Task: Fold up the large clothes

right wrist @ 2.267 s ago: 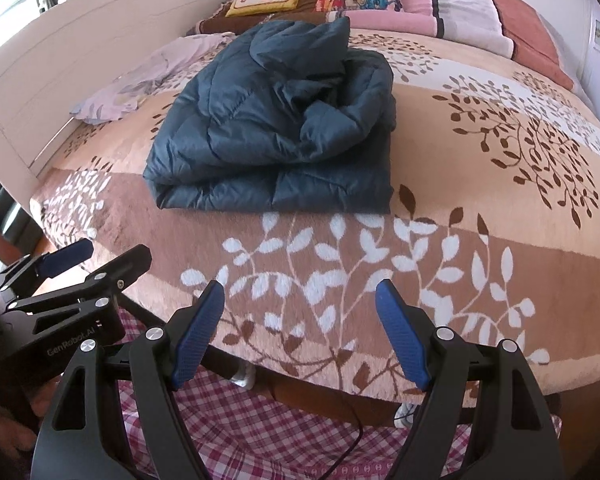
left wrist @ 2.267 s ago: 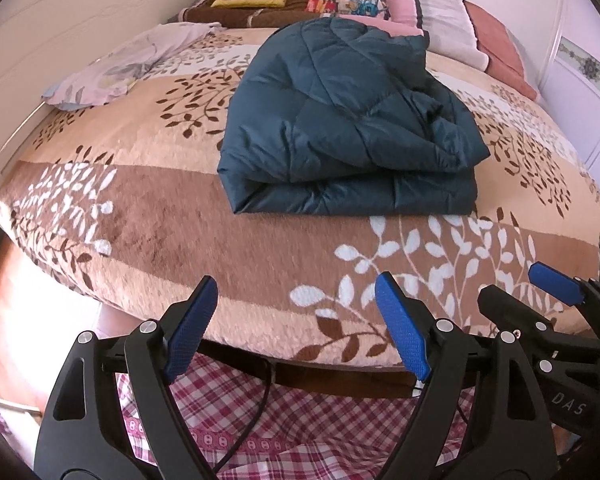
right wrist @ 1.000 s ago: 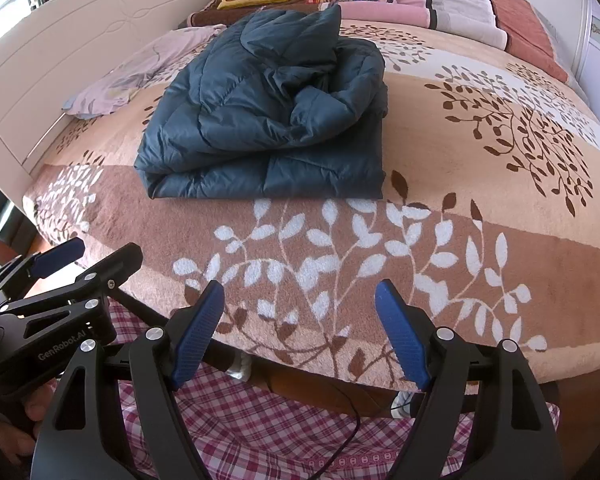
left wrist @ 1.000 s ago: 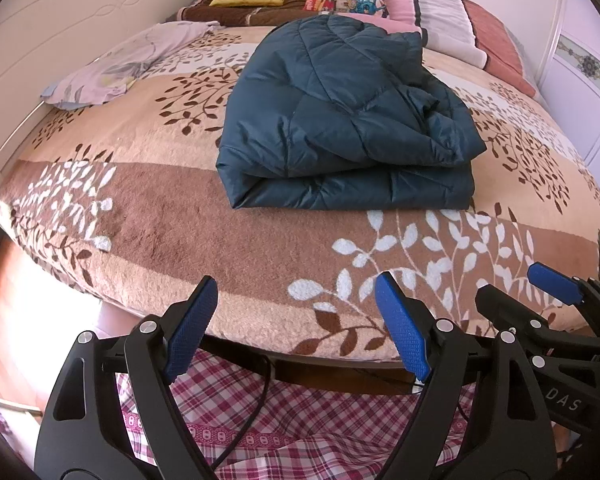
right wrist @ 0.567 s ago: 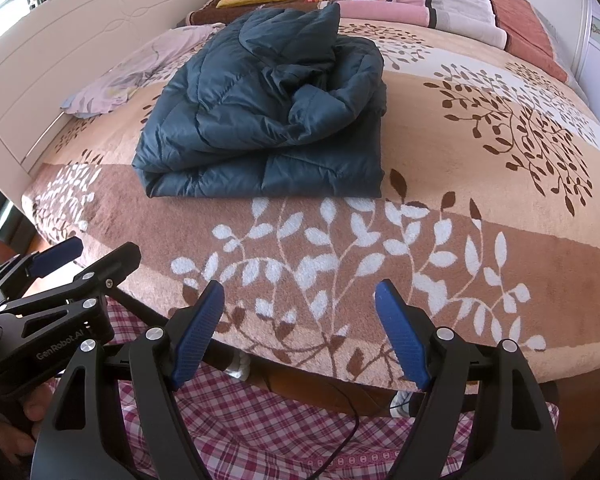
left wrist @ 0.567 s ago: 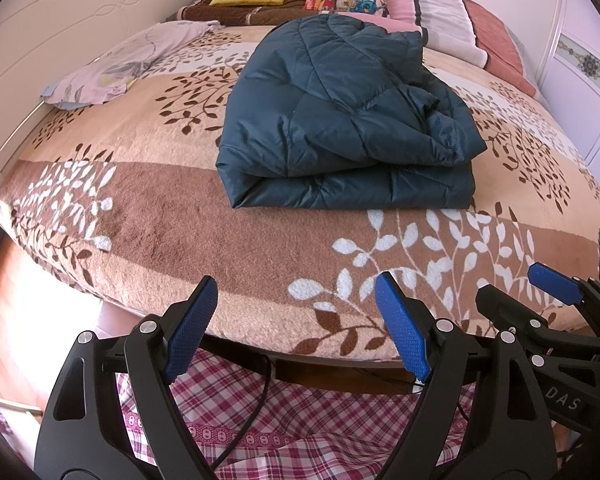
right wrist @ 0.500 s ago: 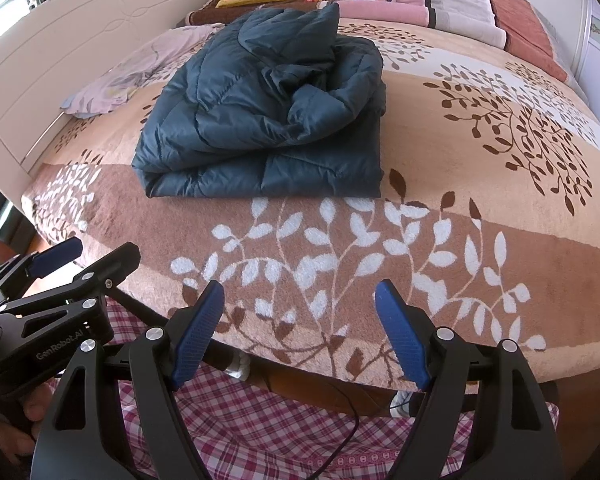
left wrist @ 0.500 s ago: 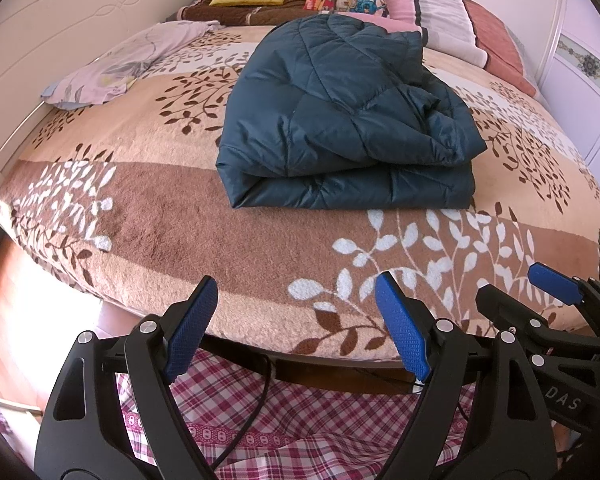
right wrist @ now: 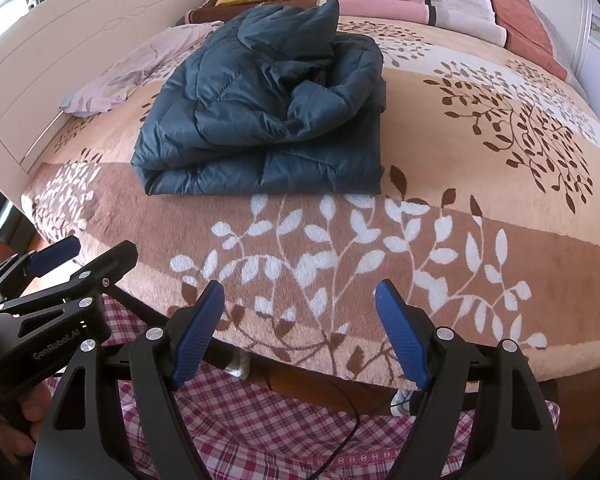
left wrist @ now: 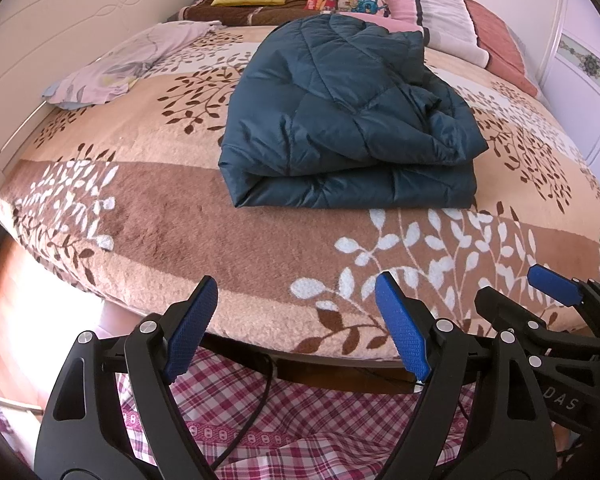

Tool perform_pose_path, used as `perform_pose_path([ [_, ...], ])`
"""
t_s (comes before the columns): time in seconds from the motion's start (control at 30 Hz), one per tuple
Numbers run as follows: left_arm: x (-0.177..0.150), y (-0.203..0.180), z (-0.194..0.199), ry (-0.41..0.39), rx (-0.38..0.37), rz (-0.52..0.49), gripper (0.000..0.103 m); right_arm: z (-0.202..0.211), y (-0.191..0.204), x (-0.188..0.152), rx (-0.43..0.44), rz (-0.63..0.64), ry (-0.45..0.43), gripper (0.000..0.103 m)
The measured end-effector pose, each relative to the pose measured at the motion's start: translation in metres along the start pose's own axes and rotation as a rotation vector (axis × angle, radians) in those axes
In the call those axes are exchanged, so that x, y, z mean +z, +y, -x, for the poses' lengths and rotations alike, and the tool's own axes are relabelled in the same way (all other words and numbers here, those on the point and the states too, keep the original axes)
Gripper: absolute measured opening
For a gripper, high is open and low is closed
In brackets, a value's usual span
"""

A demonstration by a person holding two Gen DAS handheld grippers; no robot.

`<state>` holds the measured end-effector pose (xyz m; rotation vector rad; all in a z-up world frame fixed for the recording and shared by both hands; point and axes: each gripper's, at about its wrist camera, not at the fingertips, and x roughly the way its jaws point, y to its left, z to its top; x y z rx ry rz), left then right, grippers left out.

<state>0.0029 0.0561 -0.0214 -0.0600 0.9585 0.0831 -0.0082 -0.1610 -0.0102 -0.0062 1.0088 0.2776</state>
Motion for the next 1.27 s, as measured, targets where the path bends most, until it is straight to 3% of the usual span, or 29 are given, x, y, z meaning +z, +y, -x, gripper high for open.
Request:
perform_pose_path([
  [1.27,-0.0002,0.0013,-0.0025,0.016,0.014,0.003,0.081,-0.0027,-0.0007,-0.0010,0.001,0.005,0.011,0.076],
])
